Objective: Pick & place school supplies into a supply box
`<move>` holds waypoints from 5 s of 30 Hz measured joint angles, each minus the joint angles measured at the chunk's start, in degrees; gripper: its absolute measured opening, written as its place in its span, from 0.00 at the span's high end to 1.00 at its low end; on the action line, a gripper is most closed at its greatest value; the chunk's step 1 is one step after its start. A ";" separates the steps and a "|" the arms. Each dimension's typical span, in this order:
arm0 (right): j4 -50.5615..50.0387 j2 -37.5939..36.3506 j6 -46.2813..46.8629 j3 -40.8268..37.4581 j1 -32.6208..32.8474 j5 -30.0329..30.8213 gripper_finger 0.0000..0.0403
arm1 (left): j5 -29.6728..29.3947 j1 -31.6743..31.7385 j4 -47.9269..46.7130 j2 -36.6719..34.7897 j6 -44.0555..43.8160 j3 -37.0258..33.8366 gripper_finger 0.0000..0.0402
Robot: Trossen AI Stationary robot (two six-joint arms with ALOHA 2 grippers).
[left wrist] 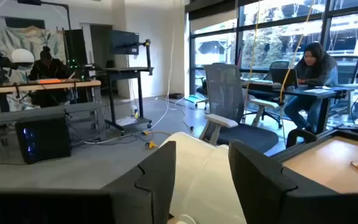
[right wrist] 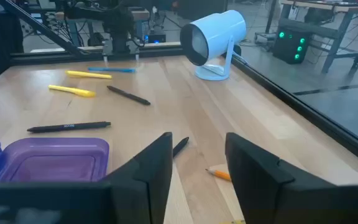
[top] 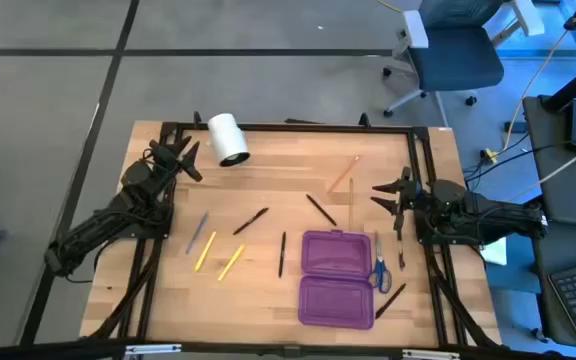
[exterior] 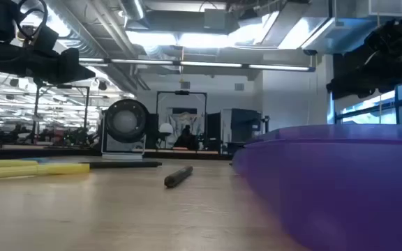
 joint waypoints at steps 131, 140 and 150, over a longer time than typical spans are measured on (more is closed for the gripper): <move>-44.70 67.82 108.36 33.75 34.42 -16.02 0.62 | 0.01 0.02 -0.01 0.00 -0.20 0.00 0.64; -36.33 70.68 114.31 26.95 38.16 -15.76 0.62 | 0.01 0.01 0.00 0.00 -1.69 0.01 0.64; -30.54 73.16 112.74 22.89 38.16 -15.43 0.64 | 0.02 0.00 0.00 0.00 -6.18 0.02 0.64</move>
